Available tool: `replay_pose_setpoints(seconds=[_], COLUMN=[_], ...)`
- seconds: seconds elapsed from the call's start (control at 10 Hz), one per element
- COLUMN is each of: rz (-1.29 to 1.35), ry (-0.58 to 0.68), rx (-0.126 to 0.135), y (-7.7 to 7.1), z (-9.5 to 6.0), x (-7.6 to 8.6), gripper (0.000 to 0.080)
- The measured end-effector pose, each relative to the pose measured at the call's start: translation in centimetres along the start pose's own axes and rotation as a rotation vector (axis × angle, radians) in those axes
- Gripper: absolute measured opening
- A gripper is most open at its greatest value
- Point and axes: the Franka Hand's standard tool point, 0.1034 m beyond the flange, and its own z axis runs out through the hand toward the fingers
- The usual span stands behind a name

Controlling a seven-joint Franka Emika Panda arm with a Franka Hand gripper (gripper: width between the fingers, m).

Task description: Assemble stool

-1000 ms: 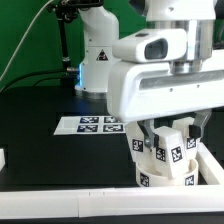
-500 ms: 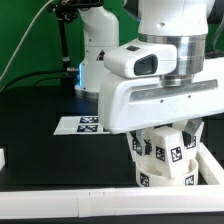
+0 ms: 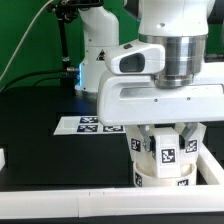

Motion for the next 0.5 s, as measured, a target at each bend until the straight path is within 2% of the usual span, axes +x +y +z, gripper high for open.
replay_pose_setpoints(seconds=[0.2, 0.5], rz=[0.131, 0.491], ry=[0.002, 0.053], rx=[0.001, 0.018], y=[0.0, -0.2], z=[0.1, 0.2], x=[0.0, 1.4], gripper=[0.0337, 0.0337])
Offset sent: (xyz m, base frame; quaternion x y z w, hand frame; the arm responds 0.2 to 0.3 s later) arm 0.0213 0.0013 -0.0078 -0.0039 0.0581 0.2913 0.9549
